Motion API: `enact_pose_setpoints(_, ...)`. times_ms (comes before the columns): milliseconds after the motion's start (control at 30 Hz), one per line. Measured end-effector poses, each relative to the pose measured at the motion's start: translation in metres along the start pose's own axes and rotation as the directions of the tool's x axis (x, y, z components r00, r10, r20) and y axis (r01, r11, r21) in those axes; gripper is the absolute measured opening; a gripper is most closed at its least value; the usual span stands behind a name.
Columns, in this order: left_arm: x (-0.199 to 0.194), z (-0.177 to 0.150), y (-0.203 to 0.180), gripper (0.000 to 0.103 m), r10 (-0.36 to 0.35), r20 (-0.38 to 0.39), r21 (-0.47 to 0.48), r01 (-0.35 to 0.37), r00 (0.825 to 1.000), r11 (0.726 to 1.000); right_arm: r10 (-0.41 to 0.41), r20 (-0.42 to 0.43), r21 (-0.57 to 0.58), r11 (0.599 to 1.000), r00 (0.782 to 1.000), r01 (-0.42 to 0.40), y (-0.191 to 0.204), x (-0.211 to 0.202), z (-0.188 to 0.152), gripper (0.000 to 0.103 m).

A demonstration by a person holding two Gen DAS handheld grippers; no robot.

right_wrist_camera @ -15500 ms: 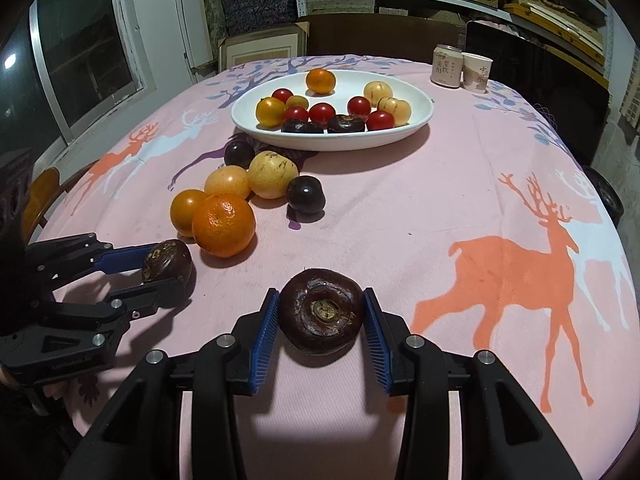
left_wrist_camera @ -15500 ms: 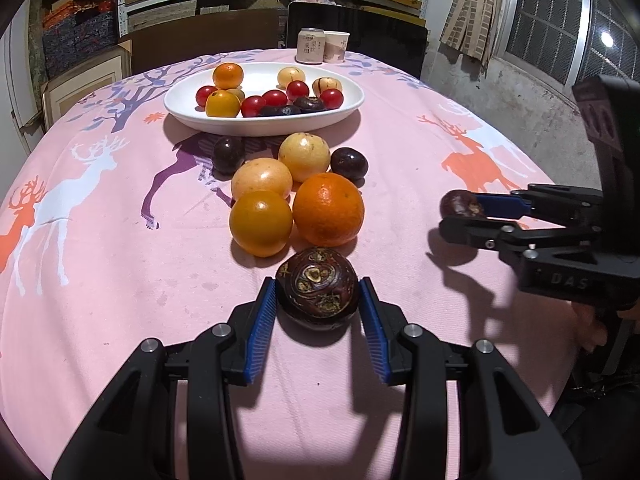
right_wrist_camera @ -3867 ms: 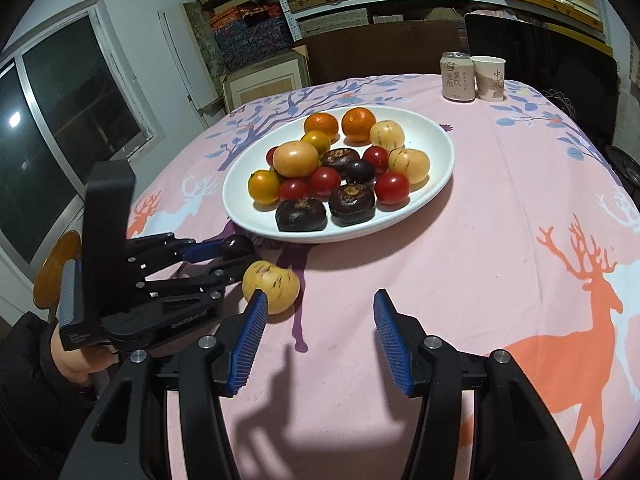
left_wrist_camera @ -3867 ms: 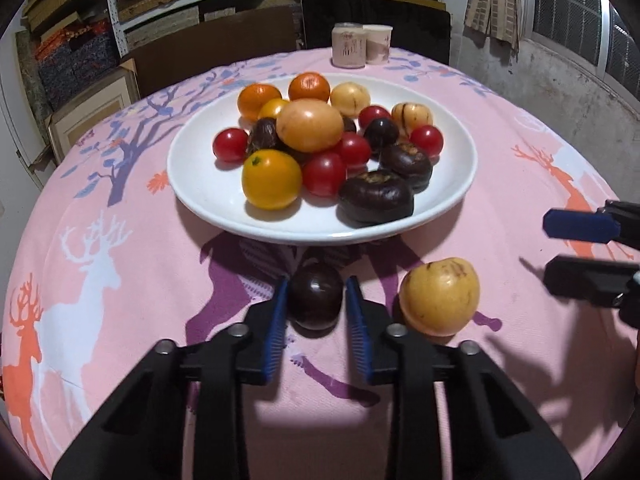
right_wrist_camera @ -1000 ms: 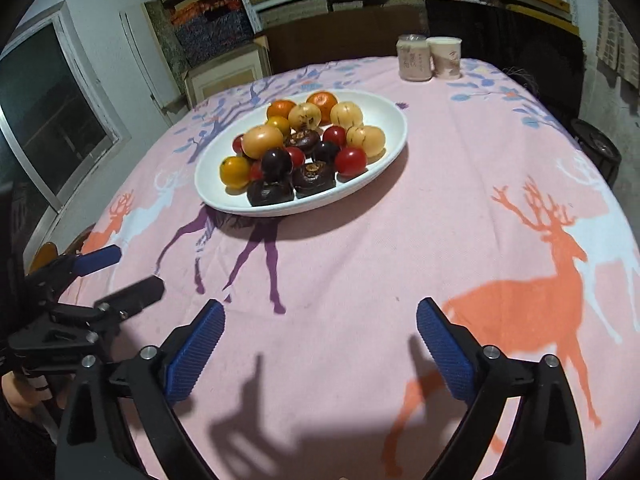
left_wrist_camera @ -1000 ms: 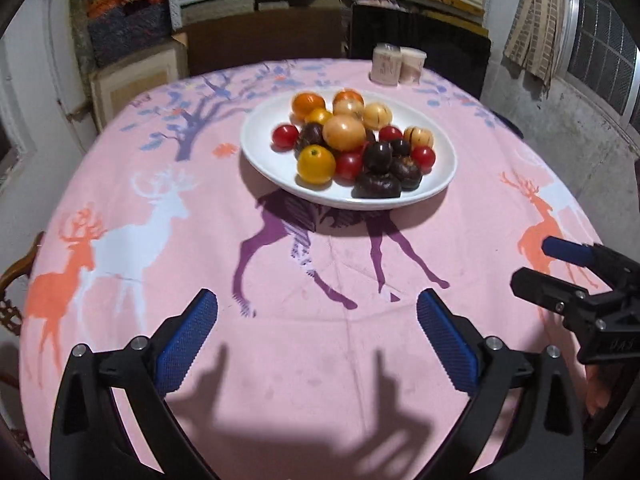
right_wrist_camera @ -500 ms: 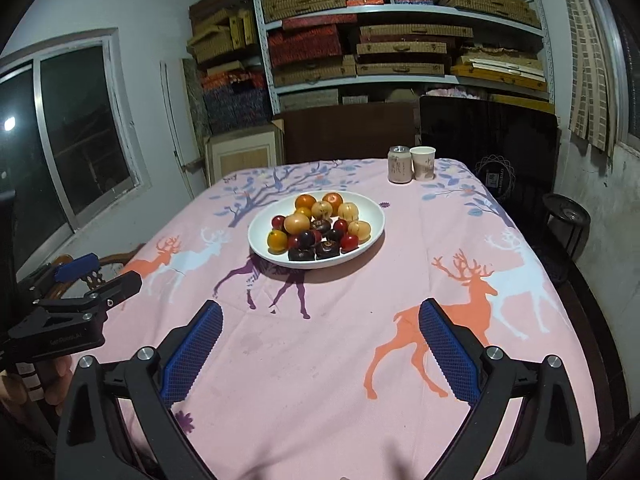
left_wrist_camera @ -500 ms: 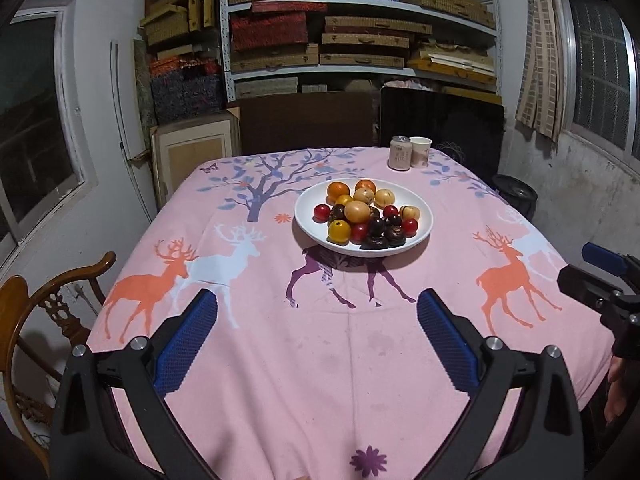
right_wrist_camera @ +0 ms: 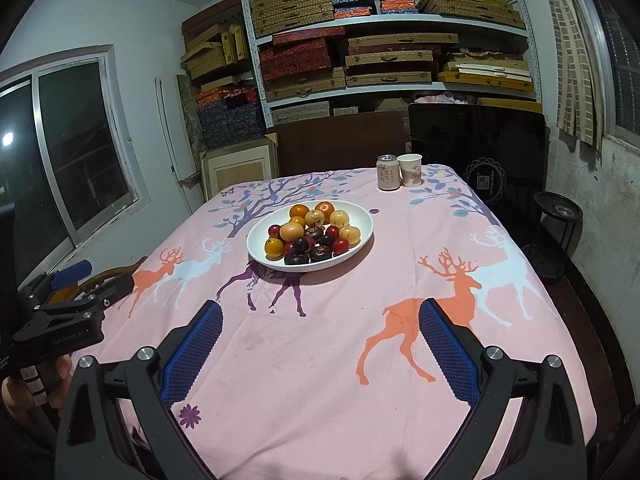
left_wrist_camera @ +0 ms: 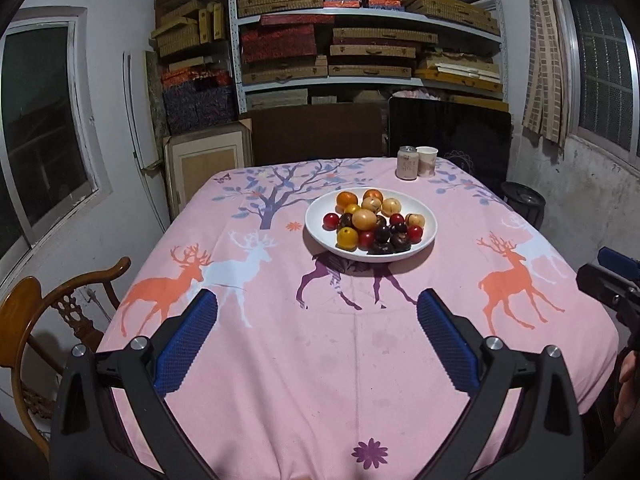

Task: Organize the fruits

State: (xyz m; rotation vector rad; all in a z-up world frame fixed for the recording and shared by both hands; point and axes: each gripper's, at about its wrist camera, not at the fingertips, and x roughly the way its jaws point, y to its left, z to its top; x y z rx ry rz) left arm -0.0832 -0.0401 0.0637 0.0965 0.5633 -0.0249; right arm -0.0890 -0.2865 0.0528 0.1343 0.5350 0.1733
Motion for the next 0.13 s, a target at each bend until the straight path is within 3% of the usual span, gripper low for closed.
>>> enact_pose_setpoints(133,0.0053,-0.0003,0.0037,0.098,0.007,-0.001,-0.013,-0.007,1.000,1.000,-0.004,-0.005,0.000,1.000,1.000,0.004,-0.0013,0.0013,-0.0002,0.099)
